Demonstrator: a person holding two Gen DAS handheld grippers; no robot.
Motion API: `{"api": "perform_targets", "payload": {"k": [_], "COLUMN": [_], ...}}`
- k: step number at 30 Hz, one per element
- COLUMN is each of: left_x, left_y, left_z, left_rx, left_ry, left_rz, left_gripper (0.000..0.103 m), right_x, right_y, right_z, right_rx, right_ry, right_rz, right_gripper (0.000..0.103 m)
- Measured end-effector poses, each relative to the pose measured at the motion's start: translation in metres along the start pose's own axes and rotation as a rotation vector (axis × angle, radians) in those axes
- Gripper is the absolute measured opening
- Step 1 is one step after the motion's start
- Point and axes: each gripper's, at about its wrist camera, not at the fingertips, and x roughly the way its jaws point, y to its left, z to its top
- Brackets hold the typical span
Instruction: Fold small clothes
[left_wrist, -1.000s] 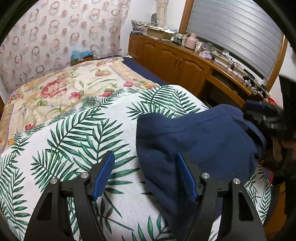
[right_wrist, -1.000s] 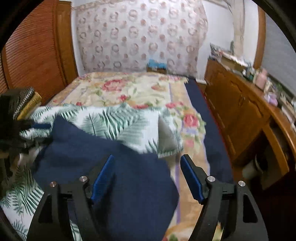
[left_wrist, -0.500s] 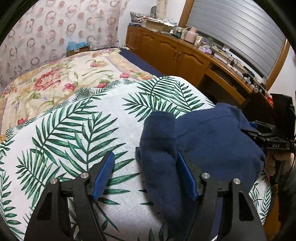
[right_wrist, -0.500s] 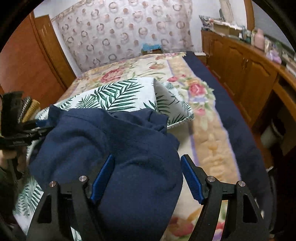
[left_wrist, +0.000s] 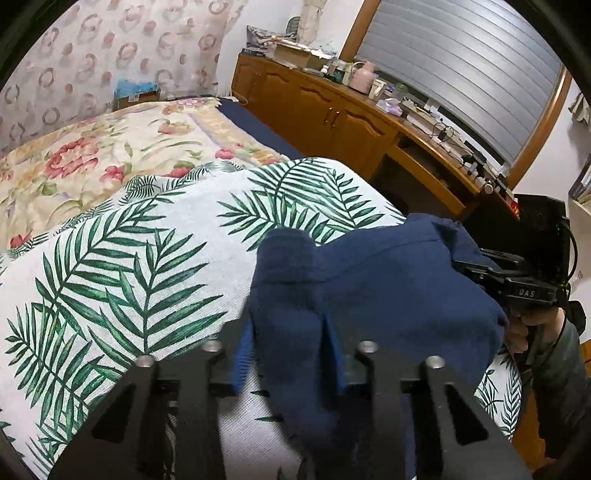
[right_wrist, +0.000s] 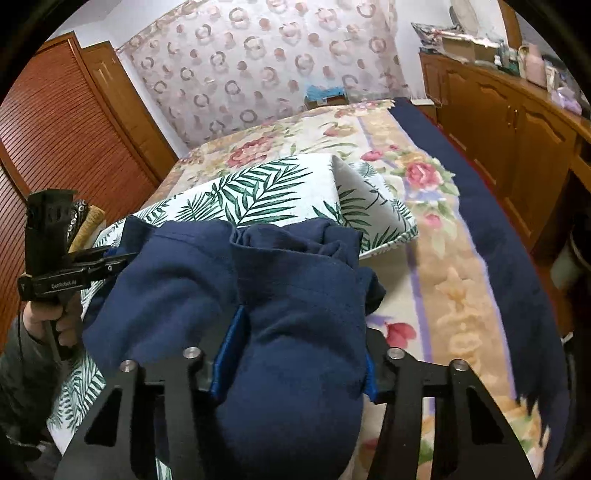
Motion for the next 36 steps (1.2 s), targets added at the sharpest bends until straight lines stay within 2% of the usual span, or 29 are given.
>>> {"api": "perform_targets", "payload": {"k": [1,4,6,12,19,29,36], "left_x": [-0.002,-0.012,-0.027,-0.079,-0.15,-0.247,-0.302], "left_y": [-0.002,-0.011,-0.017,-0.037,-0.028,0.03,0.082], "left_z": [0.001,0.002,0.002,0.0,-0.011,-0.045,-0.089], "left_rx": [0.002,0.031,0.043,0.069,0.072,0.006,-0.092], "left_ry": [-0.004,-0.032,-0.072,-0.196,-0.339,-0.461,-0.534], "left_rz": [-0.001,0.014,0.004,-0.003,0.074,0.276,0.427], "left_gripper": [0.021,0.018,0.017,0.016,0.016,0.016,0.016], "right_x": [-0.002,-0.008,-0.013,-0.052,-0.068,-0.029,0.02], "right_y": [0.0,0.009,0.011,0.029,0.077,0.171,0.24], "right_z": [-0.001,-0.004,-0.005,-0.004,0.007,0.049,0.089], "right_rx": [-0.01,-0.051,-0.07,-0.118,-0.236,-0.438,-0.589], "right_ry": [-0.007,-0.015,-0.029,-0.154,-0.242,-0.274,-0.246], "right_rz": [0.001,0.001,-0.01,0.005,0.024,0.147,0.246], "right_gripper": [0.034,0.022,0.019,0.018,0.017,0.017,0.017]}}
